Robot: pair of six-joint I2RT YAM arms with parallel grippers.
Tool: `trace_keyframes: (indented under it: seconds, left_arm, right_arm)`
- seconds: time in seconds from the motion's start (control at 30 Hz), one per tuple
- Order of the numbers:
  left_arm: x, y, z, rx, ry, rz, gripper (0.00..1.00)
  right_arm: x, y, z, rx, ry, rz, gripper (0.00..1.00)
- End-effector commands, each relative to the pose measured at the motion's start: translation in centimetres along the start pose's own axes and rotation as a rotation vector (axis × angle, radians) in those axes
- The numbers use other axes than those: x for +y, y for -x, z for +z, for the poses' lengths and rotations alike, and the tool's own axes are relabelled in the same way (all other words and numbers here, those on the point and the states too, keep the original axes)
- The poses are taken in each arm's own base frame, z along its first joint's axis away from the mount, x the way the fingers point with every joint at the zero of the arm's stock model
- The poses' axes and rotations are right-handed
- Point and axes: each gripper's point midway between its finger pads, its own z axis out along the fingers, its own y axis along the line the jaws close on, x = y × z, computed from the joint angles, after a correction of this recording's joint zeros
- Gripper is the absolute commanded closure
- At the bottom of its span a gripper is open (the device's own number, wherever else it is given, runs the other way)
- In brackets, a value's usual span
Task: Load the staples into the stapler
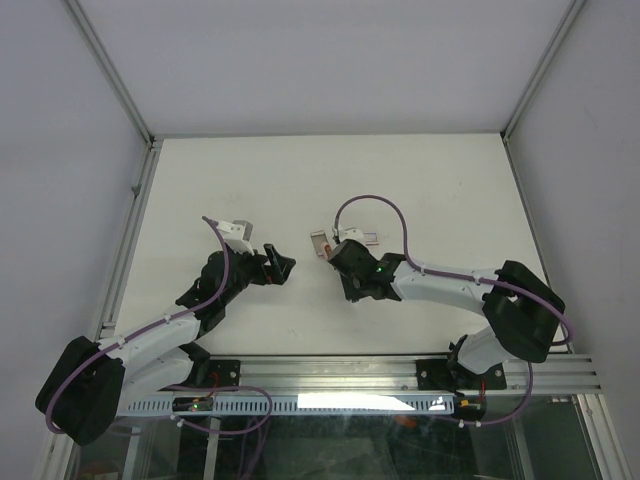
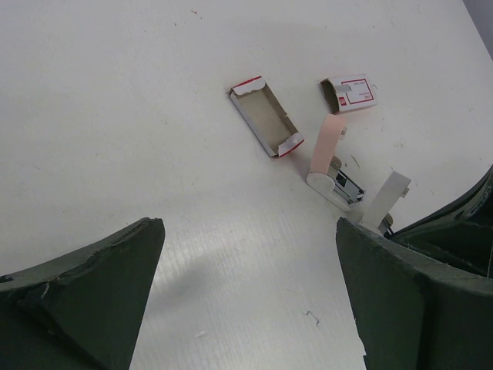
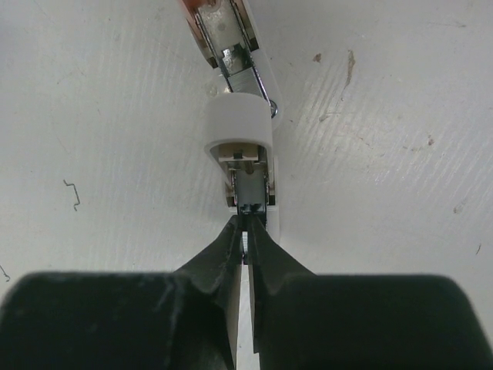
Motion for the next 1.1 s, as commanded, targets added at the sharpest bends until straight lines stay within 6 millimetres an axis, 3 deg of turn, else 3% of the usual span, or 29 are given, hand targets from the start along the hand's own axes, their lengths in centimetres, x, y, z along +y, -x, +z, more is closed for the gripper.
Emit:
trace_keyframes:
  seconds: [0.0,0.27,0.7,1.07]
  left_arm:
    - [-0.1,1.3,0.0,-0.051,-0.001,0.021,0.01]
    - [-0.2,1.6,-0.2,-0.066,-0.003,0.02,0.01]
    - [-0.2,1.5,-0.1,-0.063,-0.005,0.02,0.01]
    - [-0.1,1.6,-0.1,-0.064,-0.002,0.019,0.01]
  right_arm:
    - [1.0,2.2,-1.0,-0.073,0.04,0.031,0.91]
    - [1.0,3.5,-2.6,-0.119,0.072,0.057,0.88]
    - [0.8,1.1,-0.2,-0.037,0.063,0.067,0.89]
    - [0.4,0.2,0.3,-0.015,0.052,0.078,0.87]
